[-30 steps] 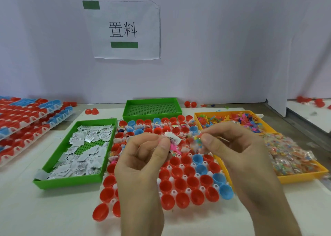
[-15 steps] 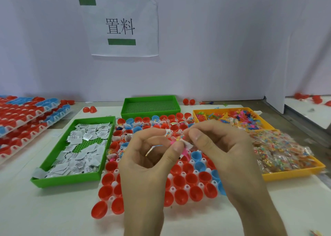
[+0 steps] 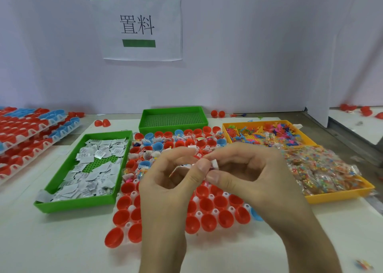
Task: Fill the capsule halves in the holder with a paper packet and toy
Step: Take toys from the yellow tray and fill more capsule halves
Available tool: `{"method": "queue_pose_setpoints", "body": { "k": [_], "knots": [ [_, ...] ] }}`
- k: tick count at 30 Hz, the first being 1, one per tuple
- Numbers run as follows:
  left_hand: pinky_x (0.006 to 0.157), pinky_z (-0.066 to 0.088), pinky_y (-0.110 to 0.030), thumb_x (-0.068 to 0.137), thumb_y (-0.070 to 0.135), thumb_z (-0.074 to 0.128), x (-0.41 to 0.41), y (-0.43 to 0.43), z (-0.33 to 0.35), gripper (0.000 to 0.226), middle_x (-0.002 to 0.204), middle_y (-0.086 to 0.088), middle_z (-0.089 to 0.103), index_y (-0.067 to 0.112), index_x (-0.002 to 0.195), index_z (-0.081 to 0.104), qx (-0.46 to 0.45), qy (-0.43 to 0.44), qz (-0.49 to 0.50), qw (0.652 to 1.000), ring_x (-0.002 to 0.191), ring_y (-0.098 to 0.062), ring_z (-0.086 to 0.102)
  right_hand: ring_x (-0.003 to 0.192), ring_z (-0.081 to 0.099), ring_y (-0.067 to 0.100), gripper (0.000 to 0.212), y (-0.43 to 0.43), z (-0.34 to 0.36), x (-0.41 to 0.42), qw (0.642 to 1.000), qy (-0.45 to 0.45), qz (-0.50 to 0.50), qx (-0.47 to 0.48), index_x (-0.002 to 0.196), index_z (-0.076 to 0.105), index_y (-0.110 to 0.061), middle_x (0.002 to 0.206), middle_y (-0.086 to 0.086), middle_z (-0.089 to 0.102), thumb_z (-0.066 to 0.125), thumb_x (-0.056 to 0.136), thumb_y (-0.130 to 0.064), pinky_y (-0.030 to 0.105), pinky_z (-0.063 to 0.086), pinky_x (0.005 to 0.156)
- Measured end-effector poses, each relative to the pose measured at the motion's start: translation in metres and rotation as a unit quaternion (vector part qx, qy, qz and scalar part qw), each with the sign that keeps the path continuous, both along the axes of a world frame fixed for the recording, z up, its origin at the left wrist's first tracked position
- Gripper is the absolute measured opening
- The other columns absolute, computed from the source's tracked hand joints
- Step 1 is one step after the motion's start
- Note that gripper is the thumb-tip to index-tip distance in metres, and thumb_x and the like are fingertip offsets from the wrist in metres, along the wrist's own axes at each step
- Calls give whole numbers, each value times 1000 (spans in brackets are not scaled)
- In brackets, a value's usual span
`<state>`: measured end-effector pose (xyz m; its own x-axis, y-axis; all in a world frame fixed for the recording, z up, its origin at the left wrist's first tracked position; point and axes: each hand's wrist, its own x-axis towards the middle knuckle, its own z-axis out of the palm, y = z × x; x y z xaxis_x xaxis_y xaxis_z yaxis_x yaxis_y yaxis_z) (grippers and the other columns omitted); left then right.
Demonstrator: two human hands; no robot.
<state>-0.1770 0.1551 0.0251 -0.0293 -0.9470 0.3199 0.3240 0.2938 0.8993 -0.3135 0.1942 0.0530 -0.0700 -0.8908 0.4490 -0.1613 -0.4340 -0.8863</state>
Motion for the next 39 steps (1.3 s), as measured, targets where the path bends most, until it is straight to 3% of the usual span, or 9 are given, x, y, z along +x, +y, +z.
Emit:
{"method": "queue_pose_setpoints", "body": {
  "k": [5, 8, 10, 13, 18, 22, 28, 31, 39],
  "knots": [
    [63, 53, -17, 62, 47, 88, 0, 2, 2, 32, 72, -4, 70, 20, 74, 76, 0, -33, -21, 999, 67, -14, 64, 76, 75, 15, 22, 1, -3, -12, 1000, 11, -26, -7, 86, 80, -20, 79, -1, 77, 87, 69, -10, 19, 57, 69],
    [63, 54, -18, 67, 47, 80, 3, 1, 1, 27, 73, -2, 70, 21, 75, 75, 20, 12, 14, 1000, 63, -12, 64, 75, 75, 11, 27, -2, -13, -34, 989, -12, -145, -1, 84, 80, -28, 79, -4, 78, 87, 68, -8, 17, 56, 67],
    [64, 55, -21, 67, 48, 72, 7, -2, 0, 25, 73, 0, 70, 24, 74, 75, 28, 37, 41, 998, 64, -12, 63, 73, 73, 6, 31, -4, -23, -53, 973, 39, -227, 19, 81, 79, -36, 77, -10, 77, 85, 72, -8, 17, 56, 67],
    [68, 51, -25, 68, 50, 70, 11, -5, -2, 23, 72, 3, 69, 27, 71, 73, 34, 39, 66, 996, 64, -10, 62, 71, 71, 5, 23, -10, -40, -75, 953, 93, -280, 71, 75, 78, -31, 74, -12, 75, 87, 73, -10, 22, 56, 65],
    [73, 49, -31, 76, 45, 69, 11, -6, -7, 21, 72, 3, 68, 25, 73, 72, 28, 14, 73, 997, 65, -12, 62, 74, 70, 7, 22, -24, -63, -84, 948, 117, -267, 129, 80, 76, -27, 79, -11, 74, 84, 75, -7, 26, 57, 66],
    [73, 49, -30, 77, 45, 68, 12, -6, -7, 20, 74, 2, 68, 26, 72, 72, 26, 11, 69, 997, 66, -11, 63, 77, 67, -1, 25, -31, -71, -82, 940, 155, -276, 126, 88, 77, -34, 81, -18, 72, 82, 78, -11, 11, 52, 63],
    [72, 51, -29, 78, 42, 67, 13, -6, -7, 19, 75, 0, 69, 24, 73, 72, 25, 10, 69, 997, 67, -13, 63, 71, 67, 1, 23, -31, -72, -82, 932, 181, -278, 144, 75, 74, -32, 76, -19, 71, 82, 77, -10, 19, 51, 55],
    [69, 52, -24, 76, 43, 67, 13, -6, -5, 20, 76, -1, 69, 24, 73, 71, 24, 13, 69, 997, 67, -13, 63, 67, 66, 0, 23, -31, -71, -84, 930, 187, -274, 156, 73, 74, -31, 73, -18, 70, 83, 76, -10, 13, 44, 48],
    [70, 53, -26, 76, 42, 68, 15, -6, -5, 20, 77, -3, 69, 23, 72, 70, 21, 17, 67, 997, 67, -14, 62, 70, 63, -2, 26, -32, -71, -78, 928, 236, -230, 173, 68, 74, -27, 69, -19, 69, 80, 75, -3, 8, 45, 54]
  ]
}}
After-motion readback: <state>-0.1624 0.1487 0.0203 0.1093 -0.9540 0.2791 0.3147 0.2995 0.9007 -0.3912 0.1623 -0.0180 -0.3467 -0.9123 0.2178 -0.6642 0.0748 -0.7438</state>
